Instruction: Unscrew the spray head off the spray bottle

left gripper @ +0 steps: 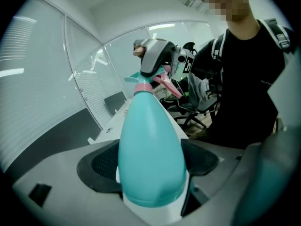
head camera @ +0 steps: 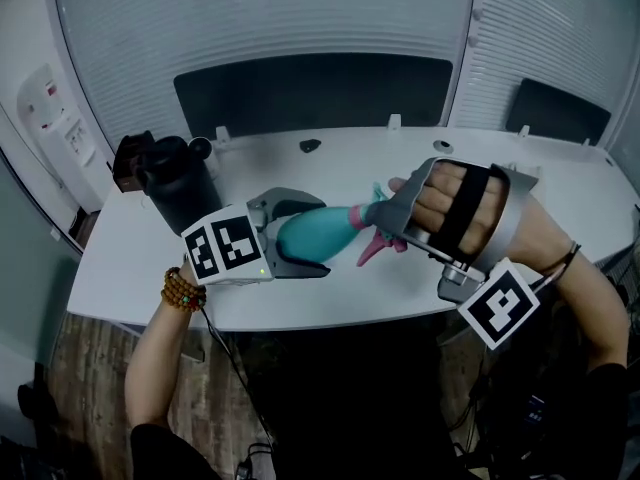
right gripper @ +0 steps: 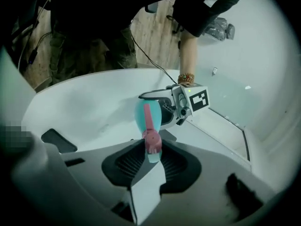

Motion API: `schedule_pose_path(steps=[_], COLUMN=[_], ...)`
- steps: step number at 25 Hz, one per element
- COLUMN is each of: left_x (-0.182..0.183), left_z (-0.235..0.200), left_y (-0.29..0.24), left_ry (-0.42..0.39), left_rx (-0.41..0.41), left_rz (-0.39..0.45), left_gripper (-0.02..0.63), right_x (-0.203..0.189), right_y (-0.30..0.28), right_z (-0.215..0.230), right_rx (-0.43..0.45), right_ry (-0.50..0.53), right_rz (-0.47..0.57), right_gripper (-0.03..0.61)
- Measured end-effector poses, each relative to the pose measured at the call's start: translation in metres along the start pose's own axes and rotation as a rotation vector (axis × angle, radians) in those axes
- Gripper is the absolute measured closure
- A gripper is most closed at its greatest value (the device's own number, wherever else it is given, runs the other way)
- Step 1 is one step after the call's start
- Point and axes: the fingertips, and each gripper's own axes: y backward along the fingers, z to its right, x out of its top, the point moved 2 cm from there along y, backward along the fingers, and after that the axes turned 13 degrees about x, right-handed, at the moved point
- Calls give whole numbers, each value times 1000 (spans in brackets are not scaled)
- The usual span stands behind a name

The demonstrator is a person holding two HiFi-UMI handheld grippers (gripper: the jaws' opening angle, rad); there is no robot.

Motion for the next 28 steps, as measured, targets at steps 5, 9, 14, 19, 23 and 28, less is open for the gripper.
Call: schedule_pose_path(steps=[5,9,14,19,23,28], left_x=[-10,-21,-20,3,11,18], left_z=[-9,-50,-89,-93,-94,-107], left_y=[5,15,33,34,35,48], left_ry=[24,-65,-495,-768,-867,-912], left_rx=[42,377,794,930,969,1062], left_rz=[3,-102,-378,-471,-507,-504], left_gripper=[209,209,209,209,209,209], right_x=[-29,-77,-88,-78,-75,-85], right_y=[6,16,8,-12,-20,-15], right_z=[5,20,10,4,-4,-3], right_rx=[-85,-111,231,409,421,556], right_ry=[-57,-743,-1654,-1883,-1915,-2344], right_rz=[-56,182,942,1172,1170,1652], right_gripper=[488,489,486,469,469,469])
